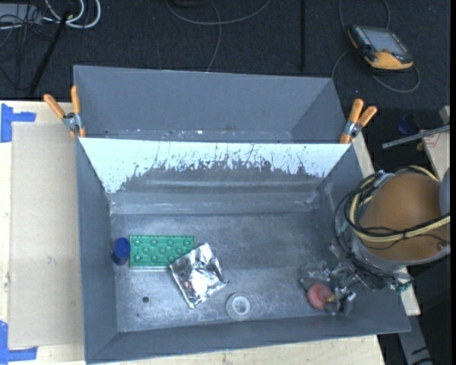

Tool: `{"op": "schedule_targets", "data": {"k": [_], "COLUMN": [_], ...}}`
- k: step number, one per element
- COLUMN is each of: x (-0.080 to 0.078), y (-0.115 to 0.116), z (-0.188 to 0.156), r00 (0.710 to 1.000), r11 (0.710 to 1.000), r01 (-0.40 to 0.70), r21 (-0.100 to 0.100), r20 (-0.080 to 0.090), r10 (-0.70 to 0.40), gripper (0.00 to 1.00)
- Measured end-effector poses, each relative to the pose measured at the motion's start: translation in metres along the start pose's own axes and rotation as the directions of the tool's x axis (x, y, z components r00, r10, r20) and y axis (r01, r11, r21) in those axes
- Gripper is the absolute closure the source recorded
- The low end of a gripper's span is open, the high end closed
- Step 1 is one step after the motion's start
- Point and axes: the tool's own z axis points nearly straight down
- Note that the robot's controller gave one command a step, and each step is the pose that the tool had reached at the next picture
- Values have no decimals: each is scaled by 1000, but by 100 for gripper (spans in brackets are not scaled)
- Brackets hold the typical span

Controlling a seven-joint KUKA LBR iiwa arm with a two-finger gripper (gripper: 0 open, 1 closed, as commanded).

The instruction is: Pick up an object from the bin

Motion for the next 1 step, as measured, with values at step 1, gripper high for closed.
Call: {"op": "schedule_targets", "data": {"k": [1], "x": [-25], "y": [-2], "z": [-175], "r00": [1000], "r11": [1000], "r01": [-13], "r21": [3], "r20": [3], "r10": [13], "gripper": [100]}}
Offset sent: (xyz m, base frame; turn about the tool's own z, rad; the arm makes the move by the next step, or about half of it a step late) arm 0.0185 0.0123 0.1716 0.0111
